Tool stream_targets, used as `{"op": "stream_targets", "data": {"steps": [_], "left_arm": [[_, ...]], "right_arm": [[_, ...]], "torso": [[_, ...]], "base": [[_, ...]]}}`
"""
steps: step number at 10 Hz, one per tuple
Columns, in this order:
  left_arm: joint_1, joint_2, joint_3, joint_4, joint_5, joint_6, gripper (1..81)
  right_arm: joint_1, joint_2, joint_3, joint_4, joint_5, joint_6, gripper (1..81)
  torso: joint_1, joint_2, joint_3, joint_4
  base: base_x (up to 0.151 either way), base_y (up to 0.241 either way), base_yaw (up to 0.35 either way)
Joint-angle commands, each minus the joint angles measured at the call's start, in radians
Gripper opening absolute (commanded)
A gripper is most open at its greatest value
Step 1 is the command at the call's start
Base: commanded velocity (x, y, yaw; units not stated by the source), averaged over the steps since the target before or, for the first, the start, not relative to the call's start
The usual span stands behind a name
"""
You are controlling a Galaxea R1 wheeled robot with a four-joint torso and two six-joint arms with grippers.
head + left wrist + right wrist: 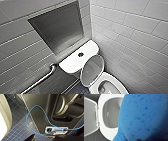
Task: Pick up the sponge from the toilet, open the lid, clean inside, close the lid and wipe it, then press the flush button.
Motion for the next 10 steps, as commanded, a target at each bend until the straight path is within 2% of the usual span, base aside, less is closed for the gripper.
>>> {"op": "stream_targets", "data": {"steps": [1, 3, 4, 6, 7, 9, 10], "left_arm": [[0.024, -0.005, -0.01, 0.013, 0.049, 0.003, 81.1], [0.024, -0.003, -0.01, 0.012, 0.049, 0.004, 81.1], [0.022, -0.001, -0.01, 0.012, 0.049, 0.004, 81.1], [0.019, 0.0, -0.01, 0.012, 0.049, 0.003, 81.1], [0.019, 0.0, -0.01, 0.012, 0.049, 0.003, 81.1], [0.018, 0.0, -0.01, 0.01, 0.049, 0.003, 81.1], [0.017, 0.0, -0.01, 0.01, 0.049, 0.003, 81.1]], "right_arm": [[0.052, -0.092, 0.168, -0.029, -0.096, -0.122, 1.0], [0.149, -0.209, 0.288, -0.013, -0.172, -0.15, 1.0], [0.207, -0.226, 0.285, -0.01, -0.231, -0.15, 1.0], [0.345, -0.22, 0.23, -0.012, -0.424, -0.15, 1.0], [0.406, -0.214, 0.216, -0.012, -0.488, -0.15, 1.0], [0.485, -0.189, 0.206, -0.016, -0.559, -0.15, 1.0], [0.497, -0.165, 0.184, -0.016, -0.564, -0.15, 1.0]], "torso": [[0.0, 0.0, 0.0, 0.0], [0.0, 0.0, 0.0, 0.0], [0.0, 0.0, 0.0, 0.0], [0.0, 0.0, 0.0, 0.0], [0.0, 0.0, 0.0, 0.0], [0.0, 0.0, 0.0, 0.0], [0.0, 0.0, 0.0, 0.088]], "base": [[0.0, 0.0, 0.0], [0.0, 0.0, 0.0], [0.0, 0.0, 0.0], [0.0, 0.0, 0.0], [0.0, 0.0, 0.0], [0.0, 0.0, 0.0], [0.0, 0.0, 0.0]]}}
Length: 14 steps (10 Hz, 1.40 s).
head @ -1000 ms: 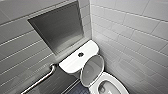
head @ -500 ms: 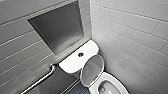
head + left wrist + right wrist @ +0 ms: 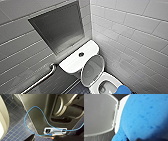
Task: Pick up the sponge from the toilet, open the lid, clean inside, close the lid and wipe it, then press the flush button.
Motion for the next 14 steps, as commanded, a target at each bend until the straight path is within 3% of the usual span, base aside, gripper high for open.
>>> {"op": "stream_targets", "data": {"steps": [1, 3, 4, 5, 6, 8, 12, 14], "left_arm": [[0.023, -0.011, -0.01, 0.01, 0.049, 0.001, 81.1], [0.023, -0.012, -0.01, 0.01, 0.049, 0.001, 81.1], [0.023, -0.012, -0.01, 0.01, 0.049, 0.001, 81.1], [0.023, -0.012, -0.01, 0.01, 0.049, 0.001, 81.1], [0.023, -0.012, -0.01, 0.009, 0.049, 0.001, 81.1], [0.023, -0.015, -0.01, 0.009, 0.049, 0.001, 81.1], [0.022, -0.018, -0.01, 0.004, 0.049, 0.001, 81.1], [0.023, -0.018, -0.01, 0.004, 0.049, 0.001, 81.1]], "right_arm": [[0.128, 0.031, -0.05, -0.014, -0.157, -0.013, 1.0], [0.152, 0.092, -0.101, -0.019, -0.186, -0.014, 1.0], [0.169, 0.12, -0.121, -0.019, -0.205, -0.013, 1.0], [0.191, 0.15, -0.141, -0.016, -0.232, -0.013, 1.0], [0.22, 0.184, -0.161, -0.016, -0.261, -0.013, 1.0], [0.273, 0.256, -0.208, -0.014, -0.32, -0.009, 1.0], [0.298, 0.351, -0.3, -0.021, -0.343, -0.009, 1.0], [0.28, 0.376, -0.331, -0.016, -0.34, -0.005, 1.0]], "torso": [[0.0, 0.0, 0.0, 0.087], [0.0, 0.0, 0.0, 0.131], [0.0, 0.0, 0.0, 0.081], [0.0, 0.0, 0.0, 0.109], [0.0, 0.0, 0.0, 0.124], [0.0, 0.0, 0.0, 0.125], [0.0, 0.0, -0.049, 0.125], [0.0, 0.0, -0.036, 0.125]], "base": [[0.0, 0.0, 0.0], [0.0, 0.0, 0.0], [0.0, 0.0, 0.0], [0.0, 0.0, 0.0], [0.0, 0.0, 0.0], [0.0, 0.0, 0.0], [0.0, 0.0, 0.0], [0.0, 0.0, 0.0]]}}
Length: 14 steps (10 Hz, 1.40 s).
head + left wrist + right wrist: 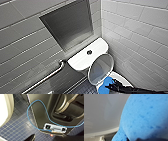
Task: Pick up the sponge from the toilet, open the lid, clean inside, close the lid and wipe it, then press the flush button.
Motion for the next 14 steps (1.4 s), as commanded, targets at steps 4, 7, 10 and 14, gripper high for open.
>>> {"op": "stream_targets", "data": {"steps": [4, 7, 10, 14], "left_arm": [[0.026, -0.022, -0.013, 0.009, 0.049, 0.001, 81.1], [0.026, -0.023, -0.013, 0.011, 0.049, 0.001, 81.1], [0.025, -0.022, -0.013, 0.012, 0.049, 0.001, 81.1], [0.026, -0.017, -0.013, 0.012, 0.049, 0.001, 81.1]], "right_arm": [[0.011, 0.086, -0.014, -0.023, -0.039, -0.005, 1.0], [-0.052, 0.074, -0.005, -0.025, -0.027, -0.003, 1.0], [-0.099, 0.031, 0.019, -0.025, -0.018, -0.002, 1.0], [-0.167, -0.08, 0.116, -0.023, 0.045, -0.002, 1.0]], "torso": [[0.0, 0.0, 0.0, 0.0], [0.0, 0.0, 0.0, 0.0], [0.0, 0.0, 0.0, 0.0], [0.0, 0.0, 0.0, 0.0]], "base": [[0.0, 0.0, 0.0], [0.0, 0.0, 0.0], [0.0, 0.0, 0.0], [0.0, 0.0, 0.0]]}}
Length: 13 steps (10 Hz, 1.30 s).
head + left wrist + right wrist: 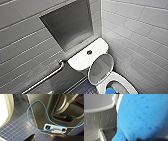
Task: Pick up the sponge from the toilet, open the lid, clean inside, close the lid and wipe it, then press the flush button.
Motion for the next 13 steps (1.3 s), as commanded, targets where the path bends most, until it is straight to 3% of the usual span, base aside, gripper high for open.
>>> {"op": "stream_targets", "data": {"steps": [1, 7, 10, 13], "left_arm": [[0.027, -0.018, -0.013, 0.012, 0.05, 0.001, 81.1], [0.028, -0.016, -0.013, 0.013, 0.05, 0.003, 81.1], [0.028, -0.016, -0.013, 0.015, 0.05, 0.003, 81.1], [0.028, -0.018, -0.013, 0.015, 0.048, 0.003, 81.1]], "right_arm": [[0.0, -0.054, 0.068, -0.011, -0.027, 0.001, 1.0], [-0.144, -0.207, 0.207, -0.015, 0.114, -0.003, 1.0], [-0.239, -0.25, 0.226, -0.012, 0.227, -0.003, 1.0], [-0.337, -0.336, 0.308, -0.002, 0.456, -0.003, 1.0]], "torso": [[0.0, 0.0, 0.0, 0.0], [0.0, 0.0, 0.0, 0.0], [0.0, 0.0, 0.0, 0.0], [0.0, 0.0, 0.0, 0.0]], "base": [[0.0, 0.0, 0.0], [0.0, 0.0, 0.0], [0.0, 0.0, 0.0], [0.0, 0.0, 0.0]]}}
